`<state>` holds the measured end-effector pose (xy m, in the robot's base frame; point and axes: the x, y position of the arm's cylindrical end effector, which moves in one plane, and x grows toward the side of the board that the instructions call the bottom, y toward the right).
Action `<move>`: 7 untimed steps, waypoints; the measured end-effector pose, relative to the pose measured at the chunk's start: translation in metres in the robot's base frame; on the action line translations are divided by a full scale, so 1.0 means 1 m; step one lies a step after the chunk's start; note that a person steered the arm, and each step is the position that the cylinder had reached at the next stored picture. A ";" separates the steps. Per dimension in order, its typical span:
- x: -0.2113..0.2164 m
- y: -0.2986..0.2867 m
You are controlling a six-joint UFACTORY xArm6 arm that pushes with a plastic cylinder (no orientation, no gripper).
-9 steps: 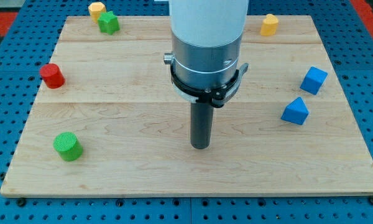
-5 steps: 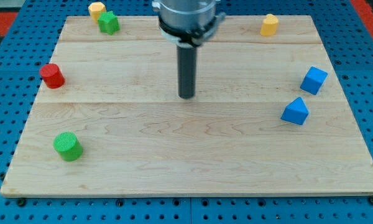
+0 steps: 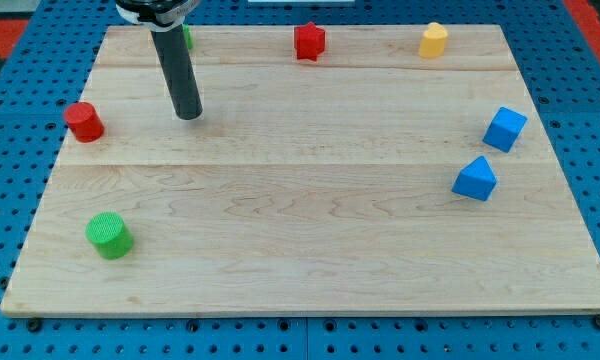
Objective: Slide the blue triangle to the bottom right
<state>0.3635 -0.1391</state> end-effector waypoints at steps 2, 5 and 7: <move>0.043 0.119; 0.082 0.330; 0.175 0.357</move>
